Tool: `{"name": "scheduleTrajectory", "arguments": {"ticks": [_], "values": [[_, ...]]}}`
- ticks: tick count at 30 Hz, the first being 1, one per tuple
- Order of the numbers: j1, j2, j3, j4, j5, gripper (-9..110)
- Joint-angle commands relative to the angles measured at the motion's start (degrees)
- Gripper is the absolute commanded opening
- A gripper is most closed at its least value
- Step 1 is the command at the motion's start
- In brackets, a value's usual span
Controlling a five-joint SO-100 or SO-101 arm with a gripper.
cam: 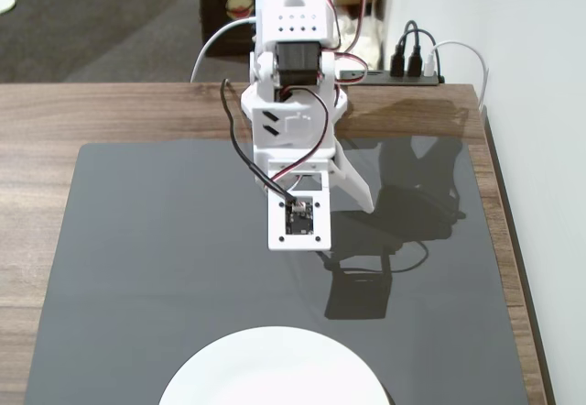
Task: Grasp a lego block and put it on the plate.
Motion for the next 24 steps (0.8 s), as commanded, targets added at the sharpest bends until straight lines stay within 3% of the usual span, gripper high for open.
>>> {"name": "scheduleTrajectory", "arguments": {"ticks": [1,10,24], "values": [[-0.35,-0.44,0.26,-1.49,0.53,43],[-0.79,-2.55,1.14,-3.78,0.62,41],[-1.32,-2.72,2.37,-5.8,2.37,13]]}}
